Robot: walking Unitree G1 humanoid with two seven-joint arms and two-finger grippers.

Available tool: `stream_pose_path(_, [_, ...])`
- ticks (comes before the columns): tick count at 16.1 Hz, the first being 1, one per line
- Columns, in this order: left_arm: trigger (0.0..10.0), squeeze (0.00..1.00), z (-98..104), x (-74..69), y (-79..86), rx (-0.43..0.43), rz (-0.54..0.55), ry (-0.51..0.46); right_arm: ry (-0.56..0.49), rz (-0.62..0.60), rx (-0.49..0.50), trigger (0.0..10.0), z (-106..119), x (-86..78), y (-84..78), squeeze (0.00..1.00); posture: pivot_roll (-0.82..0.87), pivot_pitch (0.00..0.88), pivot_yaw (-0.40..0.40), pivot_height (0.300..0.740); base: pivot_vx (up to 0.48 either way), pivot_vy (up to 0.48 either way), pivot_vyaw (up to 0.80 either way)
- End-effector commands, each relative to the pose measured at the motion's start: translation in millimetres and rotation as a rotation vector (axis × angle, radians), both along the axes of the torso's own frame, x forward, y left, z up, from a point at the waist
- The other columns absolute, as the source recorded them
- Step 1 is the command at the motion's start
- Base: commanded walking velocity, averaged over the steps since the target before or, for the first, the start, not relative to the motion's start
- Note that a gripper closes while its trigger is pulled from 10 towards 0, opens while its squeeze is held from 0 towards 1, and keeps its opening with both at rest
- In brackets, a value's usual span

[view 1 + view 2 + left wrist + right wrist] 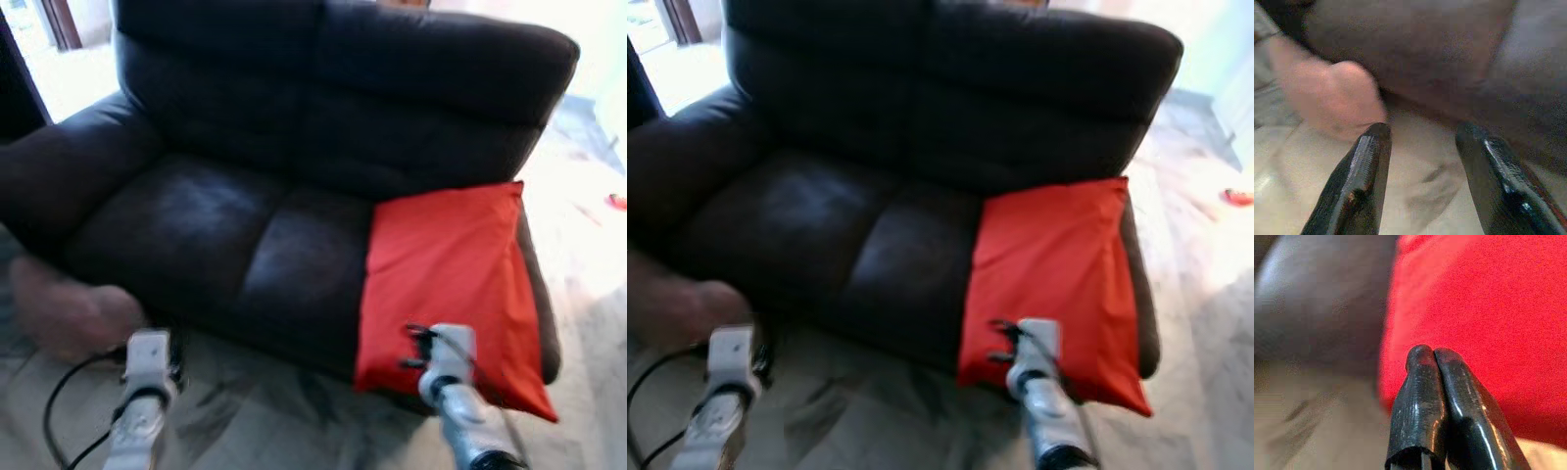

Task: Move the pillow to the sofa from floor

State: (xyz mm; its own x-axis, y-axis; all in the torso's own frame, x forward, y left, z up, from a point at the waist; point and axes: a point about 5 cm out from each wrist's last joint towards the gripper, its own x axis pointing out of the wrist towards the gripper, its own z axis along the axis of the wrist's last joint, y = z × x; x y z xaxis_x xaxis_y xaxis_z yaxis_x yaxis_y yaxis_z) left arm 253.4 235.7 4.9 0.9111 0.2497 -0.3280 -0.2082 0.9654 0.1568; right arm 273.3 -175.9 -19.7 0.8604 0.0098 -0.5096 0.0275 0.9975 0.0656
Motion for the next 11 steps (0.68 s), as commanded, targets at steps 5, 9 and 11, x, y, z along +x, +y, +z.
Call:
stream_pose_path(5, [10.0, 0.00, -35.3, -20.4, -7.9, -0.036, -0.018, 0.167, 0.161, 0.027, -0.020, 10.0, -26.5, -30.5, -9.5, 0.00, 0.13, 0.112, -0.088, 0.730, 0.000, 0.342, 0.00])
stream_pose_path(9, [10.0, 0.00, -45.7, -29.1, -7.4, -0.044, -0.021, 0.228, 0.245, 0.026, -0.039, 10.0, -39.3, -49.2, -14.9, 0.00, 0.13, 0.118, -0.092, 0.730, 0.000, 0.339, 0.00])
stream_pose_path(11, [10.0, 0.00, -52.6, -36.7, -6.9, -0.039, -0.021, 0.273, 0.309, 0.056, -0.054, 10.0, -48.8, -64.2, -14.9, 0.00, 0.13, 0.122, -0.093, 0.730, 0.000, 0.341, 0.00])
